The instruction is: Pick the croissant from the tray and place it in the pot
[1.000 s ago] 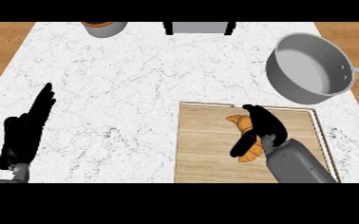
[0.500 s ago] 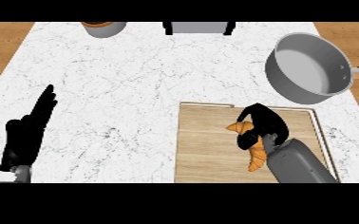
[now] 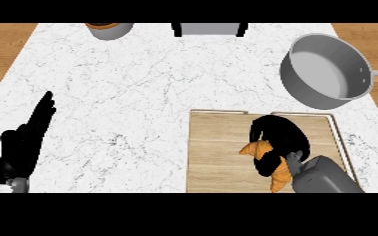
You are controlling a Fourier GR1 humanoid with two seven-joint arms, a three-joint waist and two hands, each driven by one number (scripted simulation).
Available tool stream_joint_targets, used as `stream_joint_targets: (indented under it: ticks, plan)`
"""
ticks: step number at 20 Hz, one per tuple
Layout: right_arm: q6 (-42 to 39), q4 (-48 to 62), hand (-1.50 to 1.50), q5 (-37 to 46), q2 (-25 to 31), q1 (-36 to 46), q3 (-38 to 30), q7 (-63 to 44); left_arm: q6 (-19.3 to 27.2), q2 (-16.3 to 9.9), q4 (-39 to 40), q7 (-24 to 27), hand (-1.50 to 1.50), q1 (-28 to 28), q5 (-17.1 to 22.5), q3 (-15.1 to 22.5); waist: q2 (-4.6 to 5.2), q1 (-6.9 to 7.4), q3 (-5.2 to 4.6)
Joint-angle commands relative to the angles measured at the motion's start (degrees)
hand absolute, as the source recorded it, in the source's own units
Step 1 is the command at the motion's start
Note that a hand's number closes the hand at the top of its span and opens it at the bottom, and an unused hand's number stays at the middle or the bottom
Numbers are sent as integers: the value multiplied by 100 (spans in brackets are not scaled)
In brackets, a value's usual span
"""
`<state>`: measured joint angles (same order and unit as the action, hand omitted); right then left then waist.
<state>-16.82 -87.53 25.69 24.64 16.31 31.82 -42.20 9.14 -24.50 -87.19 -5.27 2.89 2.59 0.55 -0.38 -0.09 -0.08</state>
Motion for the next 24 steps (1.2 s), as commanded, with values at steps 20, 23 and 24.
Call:
stream_joint_targets:
  ticks: [20,23,24]
  plan:
    - [2184,-2856,150,-3,2131,-1487,-2773,2852,64,223,-340,-263,0,55,-201,-31,19,-49,12]
    - [2207,-2097,150,-349,1929,-1105,-3247,3326,-290,74,-130,-94,0,17,-36,-217,36,20,11]
    - [1947,-2124,150,-576,1930,-744,-3323,3146,-113,175,-183,-175,0,-7,-268,-78,38,37,9]
